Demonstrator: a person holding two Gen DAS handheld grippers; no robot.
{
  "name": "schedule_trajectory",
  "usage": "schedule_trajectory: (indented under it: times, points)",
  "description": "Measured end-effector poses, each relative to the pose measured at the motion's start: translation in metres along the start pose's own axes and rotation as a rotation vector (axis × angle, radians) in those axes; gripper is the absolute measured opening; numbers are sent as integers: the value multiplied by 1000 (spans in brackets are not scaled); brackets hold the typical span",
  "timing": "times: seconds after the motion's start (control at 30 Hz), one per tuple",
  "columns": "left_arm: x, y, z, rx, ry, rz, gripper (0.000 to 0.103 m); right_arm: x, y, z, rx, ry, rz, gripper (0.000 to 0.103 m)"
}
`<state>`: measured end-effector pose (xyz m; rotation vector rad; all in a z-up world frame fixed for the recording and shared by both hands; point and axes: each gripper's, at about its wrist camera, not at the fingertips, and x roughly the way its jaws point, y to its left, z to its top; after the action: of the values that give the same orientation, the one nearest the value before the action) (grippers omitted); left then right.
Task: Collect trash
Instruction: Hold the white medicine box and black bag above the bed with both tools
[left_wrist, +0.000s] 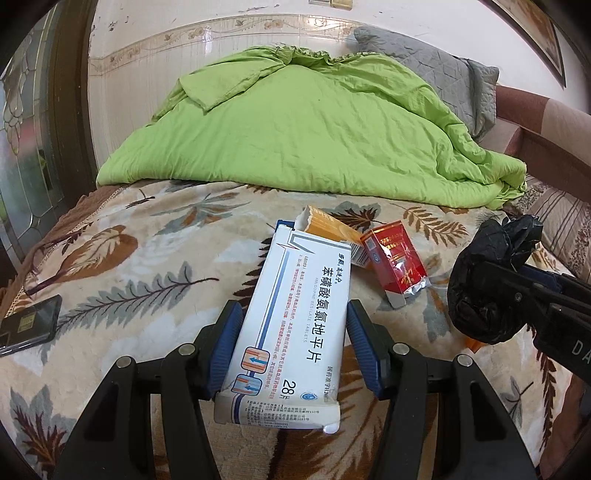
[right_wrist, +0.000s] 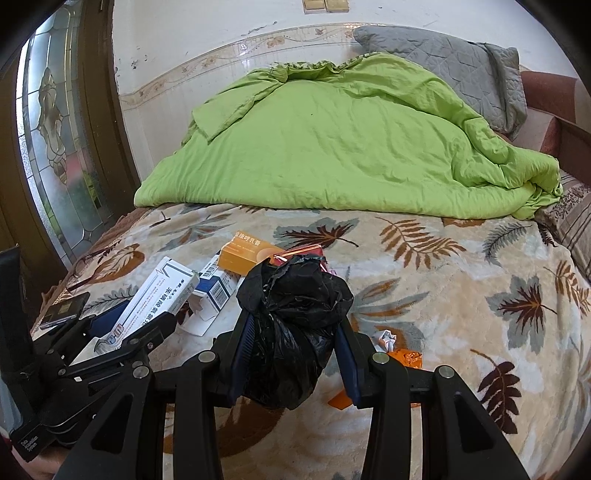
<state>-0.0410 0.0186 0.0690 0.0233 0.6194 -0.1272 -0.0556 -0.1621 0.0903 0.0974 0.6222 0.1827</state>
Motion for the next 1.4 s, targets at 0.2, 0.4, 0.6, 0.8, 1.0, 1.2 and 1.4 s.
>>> schedule_trajectory:
  times: [0.2,0.4,0.6,0.8,1.0,1.2,1.4]
  points:
    - [-2,1,0,10,-10,10,57,0,0,0,-4,4,-2,45]
    - [-1,1,0,13,-4,11,57,0,1,0,1,4,-1,45]
    - [-1,1,0,17,2,13,57,0,1,0,-2,4,-4,45]
    - [0,0,-1,21,5,16,57,0,1,0,-1,4,-3,45]
    - [0,0,-2,21,5,18,57,1,1,0,0,3,-5,45]
    - [1,-1,-2,22,5,17,57,1,1,0,-1,5,-4,45]
    - [0,-1,-2,21,5,18,57,1,1,0,-1,4,-5,45]
